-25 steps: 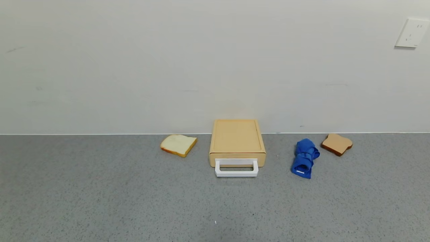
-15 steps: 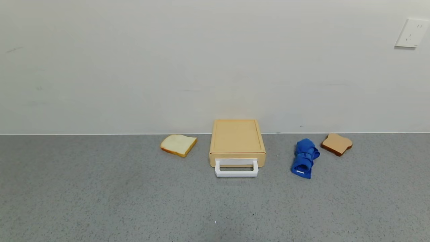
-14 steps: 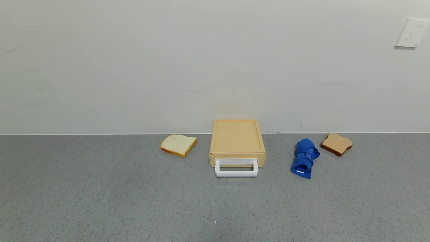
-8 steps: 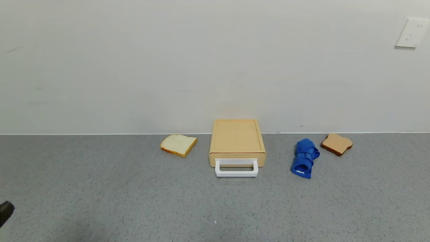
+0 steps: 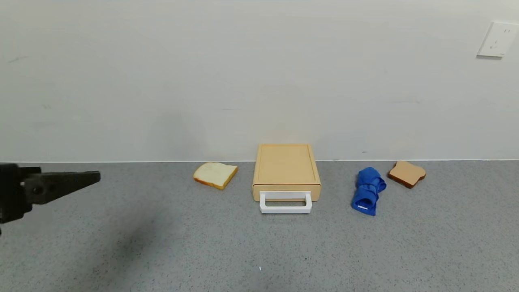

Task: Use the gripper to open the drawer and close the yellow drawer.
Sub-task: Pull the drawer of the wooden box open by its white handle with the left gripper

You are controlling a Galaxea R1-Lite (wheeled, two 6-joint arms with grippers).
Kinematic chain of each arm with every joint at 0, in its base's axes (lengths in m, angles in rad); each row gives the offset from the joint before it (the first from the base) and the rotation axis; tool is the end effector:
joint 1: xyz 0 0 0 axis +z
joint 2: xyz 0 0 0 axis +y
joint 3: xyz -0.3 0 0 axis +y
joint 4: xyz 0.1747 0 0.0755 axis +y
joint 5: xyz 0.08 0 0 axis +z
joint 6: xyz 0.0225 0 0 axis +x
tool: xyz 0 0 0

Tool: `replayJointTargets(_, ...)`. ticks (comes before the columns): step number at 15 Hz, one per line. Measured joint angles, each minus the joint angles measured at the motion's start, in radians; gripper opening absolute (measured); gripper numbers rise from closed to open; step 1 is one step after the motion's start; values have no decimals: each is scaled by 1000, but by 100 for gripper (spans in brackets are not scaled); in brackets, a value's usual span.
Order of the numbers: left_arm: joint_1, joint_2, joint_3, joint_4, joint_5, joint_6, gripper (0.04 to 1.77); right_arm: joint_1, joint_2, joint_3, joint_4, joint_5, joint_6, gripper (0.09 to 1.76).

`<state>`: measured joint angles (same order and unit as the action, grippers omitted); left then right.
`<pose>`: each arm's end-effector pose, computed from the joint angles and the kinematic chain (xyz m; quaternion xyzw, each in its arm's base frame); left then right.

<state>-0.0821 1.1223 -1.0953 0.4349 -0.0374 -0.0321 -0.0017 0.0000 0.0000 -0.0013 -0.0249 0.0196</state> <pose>0.1378 -0.0122 0.2954 -0.0105 0.2297 -0.0544 0.9717 -0.0228 -0.0005 0.0756 0.0098 -0.0008 -0.0133 0.9999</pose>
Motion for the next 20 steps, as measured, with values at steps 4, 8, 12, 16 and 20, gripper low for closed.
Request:
replayJointTargets(4, -107, 229, -245, 157, 62, -160, 172, 0, 0, 0, 0, 0, 1, 173)
replayJointTargets(8, -222, 449, -402, 232, 145, -288, 172, 0, 0, 0, 0, 0, 0, 173)
replayJointTargets(12, -301, 650, -508, 239, 159, -369, 172, 0, 0, 0, 0, 0, 0, 173)
replayJointTargets(16, -361, 841, -620, 243, 160, -406, 172, 0, 0, 0, 0, 1, 0, 173)
replayJointTargets(20, -412, 997, -735, 242, 161, -410, 172, 0, 0, 0, 0, 1, 0, 173)
